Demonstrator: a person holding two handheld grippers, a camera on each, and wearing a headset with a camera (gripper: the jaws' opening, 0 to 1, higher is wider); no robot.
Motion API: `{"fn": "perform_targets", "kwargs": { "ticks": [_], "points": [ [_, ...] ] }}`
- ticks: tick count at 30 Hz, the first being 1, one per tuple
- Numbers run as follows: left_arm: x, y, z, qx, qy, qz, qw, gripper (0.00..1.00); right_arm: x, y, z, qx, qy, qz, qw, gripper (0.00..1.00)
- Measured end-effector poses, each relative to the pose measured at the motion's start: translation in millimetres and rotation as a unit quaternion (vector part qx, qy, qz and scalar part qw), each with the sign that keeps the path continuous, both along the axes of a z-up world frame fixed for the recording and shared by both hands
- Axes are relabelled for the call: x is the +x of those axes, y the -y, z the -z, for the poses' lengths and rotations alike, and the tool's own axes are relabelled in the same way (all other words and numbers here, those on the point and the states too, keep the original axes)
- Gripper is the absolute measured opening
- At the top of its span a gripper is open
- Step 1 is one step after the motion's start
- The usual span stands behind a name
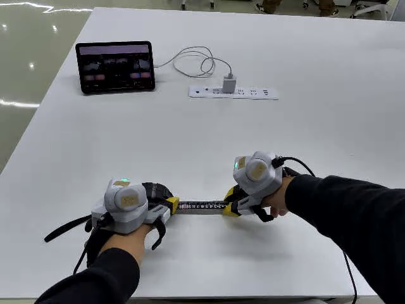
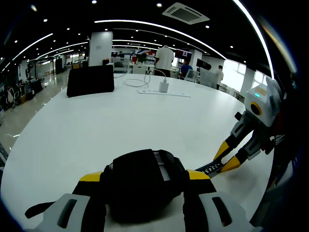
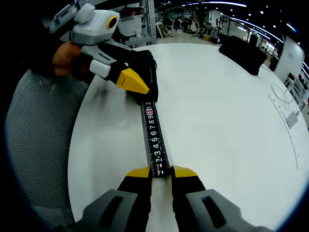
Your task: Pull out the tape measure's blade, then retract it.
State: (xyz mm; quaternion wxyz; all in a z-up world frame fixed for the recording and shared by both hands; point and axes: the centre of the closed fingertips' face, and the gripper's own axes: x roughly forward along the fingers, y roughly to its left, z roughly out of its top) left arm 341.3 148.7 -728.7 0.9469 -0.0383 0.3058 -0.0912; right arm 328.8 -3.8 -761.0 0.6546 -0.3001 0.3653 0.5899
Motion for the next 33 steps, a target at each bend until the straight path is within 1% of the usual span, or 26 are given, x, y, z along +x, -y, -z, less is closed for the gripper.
{"fn": "perform_targets", "kwargs": {
  "ticks": [7, 18, 29, 33],
  "points": [
    [0.1, -0.1, 0.1, 0.000, 0.000, 0.000, 1.0000, 0.60, -0.6, -4.1, -0.2, 0.003, 0.008, -0.010, 0.9999, 0.11],
    [-0.6, -0.7, -0.2, -0.005, -0.003, 0.000, 1.0000, 0.60, -0.6, -8.6, -0.9, 0.007, 0.000, 0.000, 1.0000, 0.11],
    [-0.8, -0.4, -0.4, -0.007, -0.003, 0.000, 1.0000, 0.60, -0.5, -14.1, -1.2, 0.010, 0.000, 0.001, 1.0000, 0.11],
    [-0.7, -0.2, -0.2, -0.008, -0.005, 0.001, 1.0000, 0.60, -1.0, -15.9, -1.6, 0.012, -0.004, 0.006, 0.9999, 0.11]
  ]
}}
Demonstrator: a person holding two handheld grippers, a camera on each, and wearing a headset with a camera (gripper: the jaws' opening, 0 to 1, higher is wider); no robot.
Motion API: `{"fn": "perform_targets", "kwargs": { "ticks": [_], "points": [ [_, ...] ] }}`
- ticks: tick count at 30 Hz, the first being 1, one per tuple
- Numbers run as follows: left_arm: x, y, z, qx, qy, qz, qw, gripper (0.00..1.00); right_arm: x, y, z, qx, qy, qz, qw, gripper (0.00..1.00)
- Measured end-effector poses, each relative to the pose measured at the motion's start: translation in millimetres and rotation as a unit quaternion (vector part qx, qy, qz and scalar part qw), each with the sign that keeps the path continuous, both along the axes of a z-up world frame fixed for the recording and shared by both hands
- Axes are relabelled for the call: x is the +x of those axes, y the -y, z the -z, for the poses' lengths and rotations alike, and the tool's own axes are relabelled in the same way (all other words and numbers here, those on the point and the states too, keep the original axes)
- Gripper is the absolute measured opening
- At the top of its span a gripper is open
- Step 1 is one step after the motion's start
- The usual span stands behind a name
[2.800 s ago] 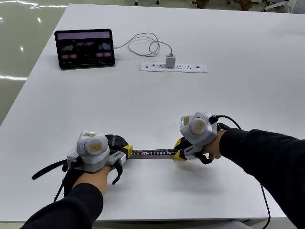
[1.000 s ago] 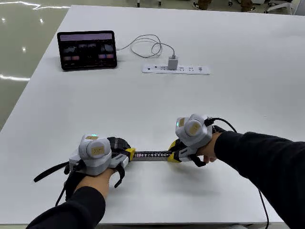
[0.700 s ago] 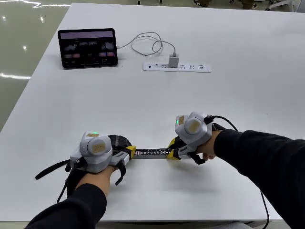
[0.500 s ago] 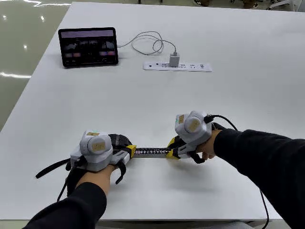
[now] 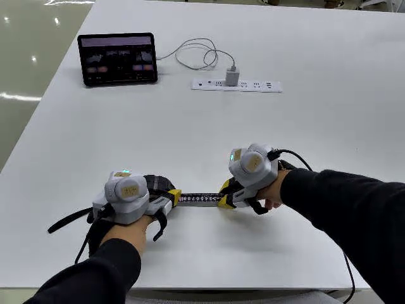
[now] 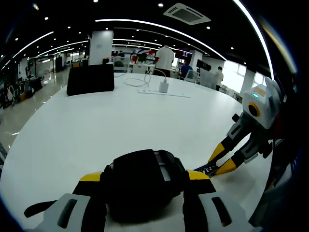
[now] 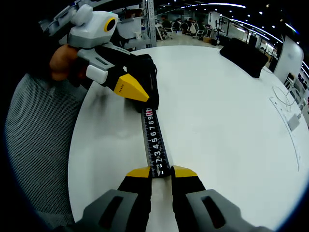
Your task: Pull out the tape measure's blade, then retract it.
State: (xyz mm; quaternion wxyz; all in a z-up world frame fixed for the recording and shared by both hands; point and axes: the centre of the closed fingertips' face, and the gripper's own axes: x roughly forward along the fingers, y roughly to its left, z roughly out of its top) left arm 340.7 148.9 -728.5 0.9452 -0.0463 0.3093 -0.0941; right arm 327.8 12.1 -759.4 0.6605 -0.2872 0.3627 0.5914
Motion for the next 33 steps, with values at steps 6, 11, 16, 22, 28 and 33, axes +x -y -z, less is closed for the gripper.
{"fn": "perform_targets", "kwargs": {
  "ticks": [6, 11, 16, 22, 28, 33],
  "points": [
    [-0.5, 0.3, -0.1, 0.000, -0.001, 0.000, 1.0000, 0.60, 0.3, -3.9, 0.0, -0.001, -0.002, -0.001, 1.0000, 0.11],
    [-0.4, -0.4, -0.1, -0.002, -0.001, -0.001, 1.0000, 0.60, 0.5, -9.0, 0.2, 0.001, -0.004, 0.004, 1.0000, 0.11],
    [-0.8, 0.0, -0.4, -0.004, -0.001, -0.001, 1.0000, 0.60, 1.4, -10.6, 0.4, 0.001, -0.003, 0.003, 1.0000, 0.11],
    [-0.9, -0.1, -0.2, -0.004, -0.002, -0.001, 1.0000, 0.60, 0.6, -14.2, 0.4, 0.002, -0.003, 0.004, 1.0000, 0.11],
    [-0.7, -0.7, 0.1, -0.006, -0.002, -0.001, 1.0000, 0.60, 0.3, -20.6, 0.9, 0.003, -0.002, -0.001, 1.0000, 0.11],
    [-0.7, -0.4, 0.2, -0.007, -0.001, 0.000, 1.0000, 0.60, 0.1, -23.5, 0.6, 0.006, 0.000, -0.004, 1.0000, 0.11]
  ]
}}
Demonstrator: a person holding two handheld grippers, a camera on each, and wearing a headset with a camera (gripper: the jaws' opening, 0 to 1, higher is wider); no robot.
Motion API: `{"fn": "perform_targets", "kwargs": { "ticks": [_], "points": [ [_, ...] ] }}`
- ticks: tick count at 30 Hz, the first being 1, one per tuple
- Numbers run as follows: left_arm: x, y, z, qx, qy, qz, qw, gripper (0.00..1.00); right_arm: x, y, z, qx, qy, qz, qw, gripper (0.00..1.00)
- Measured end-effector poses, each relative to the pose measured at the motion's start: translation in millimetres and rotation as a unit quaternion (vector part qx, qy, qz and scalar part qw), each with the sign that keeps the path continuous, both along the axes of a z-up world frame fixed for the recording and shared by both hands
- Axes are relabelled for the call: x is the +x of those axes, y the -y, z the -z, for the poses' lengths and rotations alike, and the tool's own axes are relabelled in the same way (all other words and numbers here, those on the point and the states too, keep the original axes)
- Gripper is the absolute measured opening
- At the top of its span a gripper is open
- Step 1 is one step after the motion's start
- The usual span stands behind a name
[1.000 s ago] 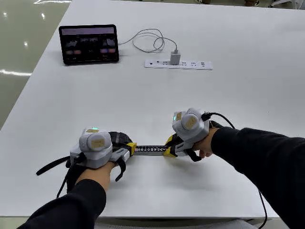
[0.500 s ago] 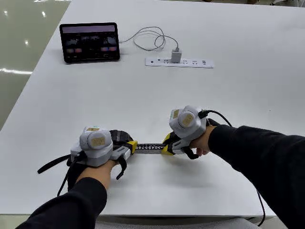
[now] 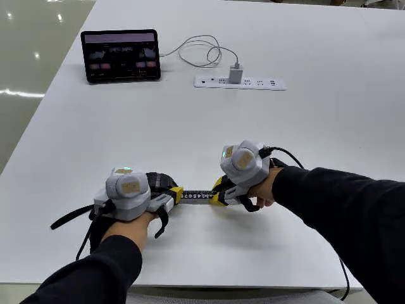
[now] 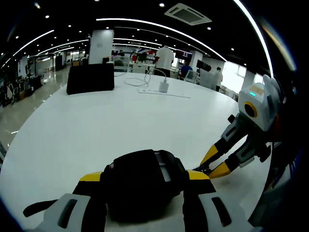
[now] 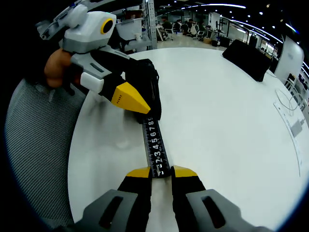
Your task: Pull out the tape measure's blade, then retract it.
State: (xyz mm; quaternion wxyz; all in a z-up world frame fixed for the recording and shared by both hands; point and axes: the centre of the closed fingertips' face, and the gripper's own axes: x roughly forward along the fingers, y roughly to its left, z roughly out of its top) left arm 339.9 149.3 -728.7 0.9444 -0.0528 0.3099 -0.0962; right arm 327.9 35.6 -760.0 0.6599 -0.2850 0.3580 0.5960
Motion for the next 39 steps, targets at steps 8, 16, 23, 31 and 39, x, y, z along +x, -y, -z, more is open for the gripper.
{"fn": "perform_targets", "kwargs": {
  "ticks": [8, 16, 23, 31, 39],
  "points": [
    [0.1, -0.4, 0.2, -0.004, 0.001, -0.001, 1.0000, 0.60, -0.4, -7.9, 0.2, 0.007, 0.005, -0.002, 1.0000, 0.11],
    [-0.1, 0.0, 0.1, -0.006, 0.001, 0.000, 1.0000, 0.60, -0.6, -14.1, -0.7, 0.013, 0.003, 0.001, 0.9999, 0.11],
    [0.0, -0.5, -0.5, -0.010, 0.003, 0.002, 0.9999, 0.60, -0.8, -20.2, -0.9, 0.014, 0.004, -0.002, 0.9999, 0.11],
    [-0.7, -0.5, -1.3, -0.013, 0.003, 0.002, 0.9999, 0.60, -1.7, -26.9, 0.0, 0.016, 0.002, 0.000, 0.9999, 0.11],
    [-0.7, -0.4, -1.3, -0.013, 0.004, 0.003, 0.9999, 0.60, -0.7, -31.2, 1.0, 0.020, 0.001, 0.003, 0.9998, 0.11]
  ]
}}
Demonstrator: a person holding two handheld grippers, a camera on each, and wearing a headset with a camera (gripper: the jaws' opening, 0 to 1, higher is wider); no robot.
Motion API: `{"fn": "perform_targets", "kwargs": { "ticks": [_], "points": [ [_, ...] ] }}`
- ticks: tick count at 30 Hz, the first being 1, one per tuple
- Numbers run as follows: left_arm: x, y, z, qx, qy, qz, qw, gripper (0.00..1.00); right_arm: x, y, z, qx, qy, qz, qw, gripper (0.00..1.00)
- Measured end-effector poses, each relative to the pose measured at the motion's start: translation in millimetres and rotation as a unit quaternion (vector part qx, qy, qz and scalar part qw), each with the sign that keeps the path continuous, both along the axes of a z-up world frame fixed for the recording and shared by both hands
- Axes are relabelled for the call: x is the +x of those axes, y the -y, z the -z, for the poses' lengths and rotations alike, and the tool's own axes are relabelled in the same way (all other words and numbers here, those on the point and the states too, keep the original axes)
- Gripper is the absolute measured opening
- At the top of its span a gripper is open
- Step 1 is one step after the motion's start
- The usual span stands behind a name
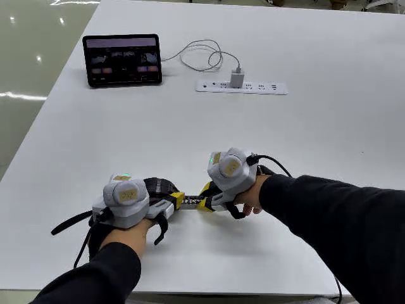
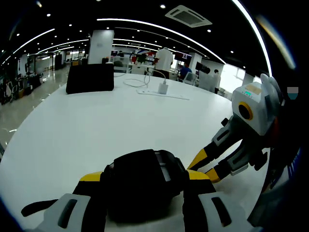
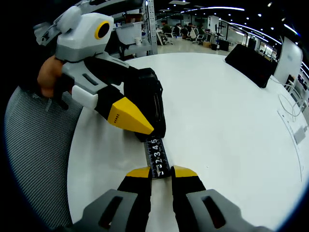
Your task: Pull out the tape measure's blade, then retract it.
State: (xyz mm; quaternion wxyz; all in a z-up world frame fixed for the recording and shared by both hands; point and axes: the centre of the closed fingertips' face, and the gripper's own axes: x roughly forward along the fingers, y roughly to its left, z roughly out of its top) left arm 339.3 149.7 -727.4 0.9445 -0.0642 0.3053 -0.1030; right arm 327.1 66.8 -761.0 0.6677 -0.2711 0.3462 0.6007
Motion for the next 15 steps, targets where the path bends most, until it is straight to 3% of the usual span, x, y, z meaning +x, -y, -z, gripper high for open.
{"fn": "perform_targets", "kwargs": {
  "ticks": [15],
  "points": [
    [0.2, -0.3, -0.3, -0.003, 0.001, -0.001, 1.0000, 0.60, -1.6, -6.1, -0.8, 0.012, 0.004, -0.022, 0.9997, 0.12]
  ]
}}
